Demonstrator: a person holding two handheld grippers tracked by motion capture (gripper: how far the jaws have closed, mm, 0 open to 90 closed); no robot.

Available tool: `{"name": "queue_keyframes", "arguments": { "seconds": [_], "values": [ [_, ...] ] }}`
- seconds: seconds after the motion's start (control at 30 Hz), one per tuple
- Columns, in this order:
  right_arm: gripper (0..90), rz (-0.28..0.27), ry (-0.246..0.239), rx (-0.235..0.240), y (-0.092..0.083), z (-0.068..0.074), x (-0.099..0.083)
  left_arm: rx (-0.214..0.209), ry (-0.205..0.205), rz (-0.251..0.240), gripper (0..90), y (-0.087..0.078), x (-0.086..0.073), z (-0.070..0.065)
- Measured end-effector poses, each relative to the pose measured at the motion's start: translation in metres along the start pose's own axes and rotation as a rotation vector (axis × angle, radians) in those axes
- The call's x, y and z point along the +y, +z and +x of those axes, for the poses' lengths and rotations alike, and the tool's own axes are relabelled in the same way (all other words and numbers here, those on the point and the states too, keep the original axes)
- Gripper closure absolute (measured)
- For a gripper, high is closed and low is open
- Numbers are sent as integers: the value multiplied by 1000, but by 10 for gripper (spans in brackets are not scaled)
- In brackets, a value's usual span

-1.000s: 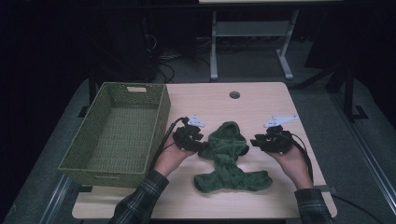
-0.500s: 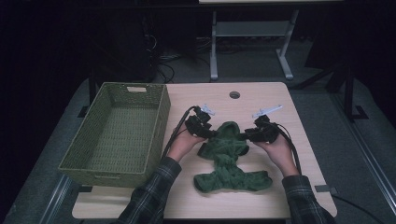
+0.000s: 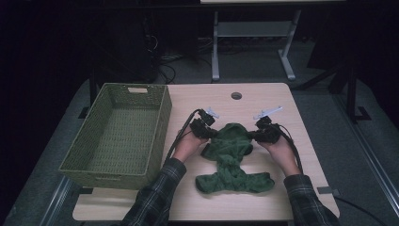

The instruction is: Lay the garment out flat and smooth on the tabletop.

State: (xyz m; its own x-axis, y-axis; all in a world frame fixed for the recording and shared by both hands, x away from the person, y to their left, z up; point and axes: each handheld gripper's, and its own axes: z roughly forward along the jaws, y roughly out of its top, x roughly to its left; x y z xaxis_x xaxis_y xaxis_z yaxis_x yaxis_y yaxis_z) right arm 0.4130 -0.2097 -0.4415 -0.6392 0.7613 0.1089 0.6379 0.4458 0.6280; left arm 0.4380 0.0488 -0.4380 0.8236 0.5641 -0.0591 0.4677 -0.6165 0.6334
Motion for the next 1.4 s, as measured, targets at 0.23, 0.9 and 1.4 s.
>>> {"name": "queue_keyframes", "arguments": {
  "seconds": [0.23, 0.9, 1.4],
  "values": [
    [873, -18, -17, -55, -20, -13, 5, 36, -3, -43, 883, -2, 2, -3],
    [874, 50, 5, -36, 7, -18, -19, 57, -9, -12, 863, 19, -14, 10],
    [581, -80, 51, -47, -45, -7, -11, -18, -14, -141, 436, -41, -12, -10]
  ]
}}
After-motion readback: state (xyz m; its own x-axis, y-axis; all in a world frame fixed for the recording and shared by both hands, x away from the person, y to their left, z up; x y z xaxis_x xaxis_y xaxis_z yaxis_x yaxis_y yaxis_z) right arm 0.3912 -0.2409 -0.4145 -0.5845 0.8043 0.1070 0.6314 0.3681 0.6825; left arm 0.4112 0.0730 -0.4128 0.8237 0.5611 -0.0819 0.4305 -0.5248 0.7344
